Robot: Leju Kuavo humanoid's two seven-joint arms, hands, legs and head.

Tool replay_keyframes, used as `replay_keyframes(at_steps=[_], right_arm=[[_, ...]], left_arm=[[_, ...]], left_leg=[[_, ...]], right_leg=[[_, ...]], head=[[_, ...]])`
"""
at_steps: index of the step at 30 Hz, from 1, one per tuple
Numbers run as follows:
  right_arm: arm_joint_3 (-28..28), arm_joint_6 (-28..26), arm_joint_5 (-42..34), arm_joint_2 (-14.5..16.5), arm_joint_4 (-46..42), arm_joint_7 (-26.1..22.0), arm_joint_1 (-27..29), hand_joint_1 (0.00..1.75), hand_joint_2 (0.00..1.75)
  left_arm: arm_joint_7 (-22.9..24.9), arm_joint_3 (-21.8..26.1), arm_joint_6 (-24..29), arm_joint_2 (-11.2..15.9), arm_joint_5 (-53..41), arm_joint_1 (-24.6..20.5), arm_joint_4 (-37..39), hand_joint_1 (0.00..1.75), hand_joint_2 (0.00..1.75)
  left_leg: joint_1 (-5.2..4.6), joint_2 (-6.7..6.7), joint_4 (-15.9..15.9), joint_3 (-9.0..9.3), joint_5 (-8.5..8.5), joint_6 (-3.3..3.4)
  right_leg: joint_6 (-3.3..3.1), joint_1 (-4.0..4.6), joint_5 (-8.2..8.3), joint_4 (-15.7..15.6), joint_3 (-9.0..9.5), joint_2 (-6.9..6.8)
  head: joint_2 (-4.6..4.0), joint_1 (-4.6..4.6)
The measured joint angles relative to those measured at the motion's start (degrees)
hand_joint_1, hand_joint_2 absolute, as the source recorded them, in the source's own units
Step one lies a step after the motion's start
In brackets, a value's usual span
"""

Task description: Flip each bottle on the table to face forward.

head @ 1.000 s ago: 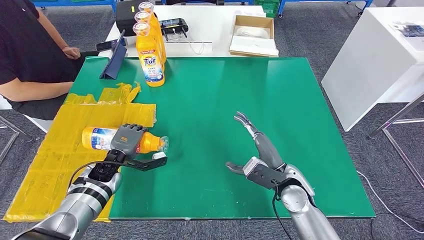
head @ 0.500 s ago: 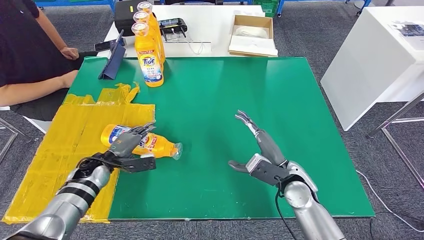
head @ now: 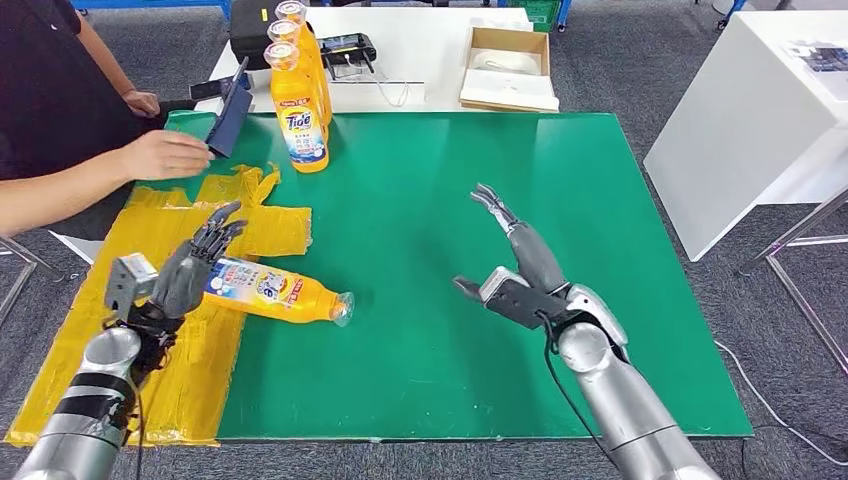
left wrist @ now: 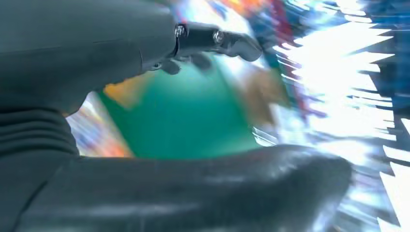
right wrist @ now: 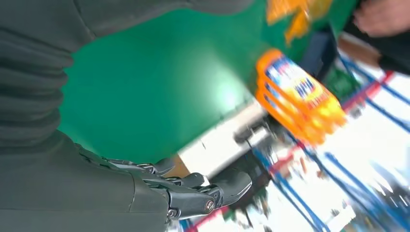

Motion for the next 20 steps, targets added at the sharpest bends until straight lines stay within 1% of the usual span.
replay_keyframes(at_steps=[2,4,7,11,13,16,20], right_arm=[[-0.55,-2.33,0.71,2.62,-0.87,-0.49,1.34,0.0,0.0],[-1.13,-2.97,0.65,5.04,-1.06,-0.92,2.13,0.0,0.0],[-2.05,-3.61,0.37,7.16,-1.03,-2.19,2.6,0.0,0.0],[-4.19,-5.49,-0.45,9.67,-2.43,-5.46,3.84,0.0,0.0],[-4.6,-5.95,0.79,10.62,-4.7,-6.11,5.09,0.0,0.0],[-4.51,-7.22,2.97,11.26,-8.48,-6.48,7.57,0.0,0.0],[-4.51,-10.18,2.78,11.41,-13.41,-7.33,10.41,0.0,0.0]], left_arm=[[-0.08,-0.26,-2.69,-2.47,0.95,-0.2,-2.21,0.0,0.0],[0.06,-1.48,-2.57,-4.36,0.38,-0.8,-3.77,0.0,0.0],[0.15,-3.06,-1.82,-5.93,0.42,-1.71,-4.98,0.0,0.0],[0.03,-5.85,-0.5,-8.18,-1.48,-3.08,-5.82,0.0,0.0],[-0.26,-7.71,1.39,-9.41,-3.43,-3.42,-6.27,0.0,0.0],[-1.29,-10.06,4.51,-11.05,-5.32,-3.39,-6.83,0.0,0.0],[-2.06,-11.05,6.07,-12.68,-5.56,-3.3,-8.64,0.0,0.0]], left_leg=[[-0.01,0.01,0.0,-0.03,-0.01,0.0],[-0.03,0.01,0.0,-0.06,-0.02,0.0],[-0.03,0.02,0.0,-0.06,-0.02,0.0],[-0.03,0.02,0.0,-0.06,-0.01,0.0],[-0.03,0.02,0.0,-0.07,-0.01,0.0],[-0.03,0.02,0.0,-0.11,-0.02,0.0],[-0.05,0.01,0.0,-0.22,-0.03,0.01]], right_leg=[[0.0,-0.01,0.0,-0.01,-0.05,0.01],[0.0,-0.01,0.0,-0.01,-0.1,0.02],[0.0,-0.01,0.0,-0.01,-0.13,0.03],[0.0,0.0,0.0,0.0,-0.13,0.01],[0.0,0.0,0.0,0.0,-0.11,0.01],[0.0,-0.02,0.0,0.0,-0.14,0.02],[0.0,-0.03,0.0,-0.01,-0.23,0.01]], head=[[0.0,-0.01],[0.0,-0.02],[0.0,-0.02],[0.0,-0.02],[0.0,-0.02],[0.0,-0.01],[0.0,-0.02]])
